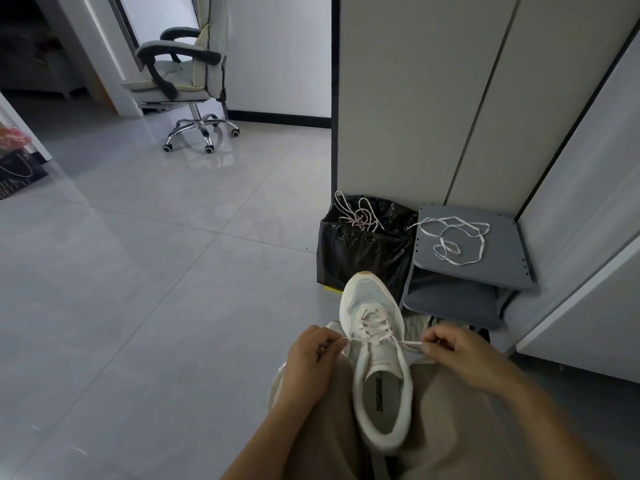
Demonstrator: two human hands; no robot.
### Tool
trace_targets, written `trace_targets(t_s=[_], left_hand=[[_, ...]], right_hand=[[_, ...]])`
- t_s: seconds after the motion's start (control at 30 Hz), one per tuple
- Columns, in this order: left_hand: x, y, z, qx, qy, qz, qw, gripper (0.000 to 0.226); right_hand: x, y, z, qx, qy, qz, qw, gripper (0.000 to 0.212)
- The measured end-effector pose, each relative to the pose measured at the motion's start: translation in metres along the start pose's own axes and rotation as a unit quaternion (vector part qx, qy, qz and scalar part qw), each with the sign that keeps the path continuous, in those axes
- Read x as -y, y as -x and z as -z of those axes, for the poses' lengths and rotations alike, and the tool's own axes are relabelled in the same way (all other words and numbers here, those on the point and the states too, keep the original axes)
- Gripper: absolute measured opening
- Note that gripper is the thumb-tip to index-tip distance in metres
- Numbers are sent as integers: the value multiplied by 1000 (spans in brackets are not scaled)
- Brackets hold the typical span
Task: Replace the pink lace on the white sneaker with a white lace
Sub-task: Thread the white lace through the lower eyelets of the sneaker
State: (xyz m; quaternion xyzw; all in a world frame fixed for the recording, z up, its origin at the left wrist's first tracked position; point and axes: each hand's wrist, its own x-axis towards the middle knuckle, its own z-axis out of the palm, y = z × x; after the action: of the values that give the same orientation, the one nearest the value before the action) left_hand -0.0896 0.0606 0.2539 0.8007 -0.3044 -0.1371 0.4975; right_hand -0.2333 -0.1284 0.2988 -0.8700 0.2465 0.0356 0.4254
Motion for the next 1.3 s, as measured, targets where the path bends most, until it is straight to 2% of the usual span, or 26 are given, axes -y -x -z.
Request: trace_targets(t_s=[0.13,0.2,0.27,0.33,0.43,0.5,0.57,0.6,0.7,0.77,0.83,0.97,1.03,1.13,1.2,1.23,1.3], left_hand=[[7,0,-5,-27,-28,-29,999,23],[9,1,-6,-37,-45,-46,997,7],[10,3,-5,-48,-54,-55,996,15],[9,6,-4,-51,-58,-50,996,11],[4,8,1,-47,-45,-43,997,11],[-5,8,7,-43,3,-16,999,21],[-22,5,14,-27,60,2,998,29],[-32,2,17,-12,73,-11,997,31],[-64,-10,24,73,80,-80,991,37],[-80,-18,28,122,73,-108,984,40],[-88,-26,38,142,61,-101,983,40],[-65,-33,77,132,-27,-9,991,22],[-47,-30,96,104,-36,42,993,17],[-32,-27,107,50,-17,88,995,15],[-35,-27,102,10,-4,82,997,13],[-42,-28,97,1,1,63,998,12],[-61,-28,82,21,-1,3,1000,10]], right_hand=[[-24,11,26,33,-31,-37,998,16],[-30,14,31,42,-48,-50,997,18],[-33,15,35,18,-83,-61,995,22],[-33,14,37,-14,-100,-67,993,25],[-30,13,34,-44,-47,-78,995,25],[-26,9,26,-70,3,-76,995,21],[-14,6,14,-109,45,-23,993,8],[-5,4,7,-126,48,19,991,10],[40,-1,-12,-118,-45,122,984,29],[64,-7,-22,-75,-111,143,981,27],[69,-14,-20,-75,-183,119,973,16],[35,-17,4,-222,-297,25,928,12],[18,-15,10,-235,-345,-15,909,10],[3,-14,4,-206,-332,-59,919,8],[6,-13,-1,-191,-288,-86,934,10],[11,-11,-2,-196,-239,-86,947,23],[29,-6,-6,-217,-157,-9,963,48]])
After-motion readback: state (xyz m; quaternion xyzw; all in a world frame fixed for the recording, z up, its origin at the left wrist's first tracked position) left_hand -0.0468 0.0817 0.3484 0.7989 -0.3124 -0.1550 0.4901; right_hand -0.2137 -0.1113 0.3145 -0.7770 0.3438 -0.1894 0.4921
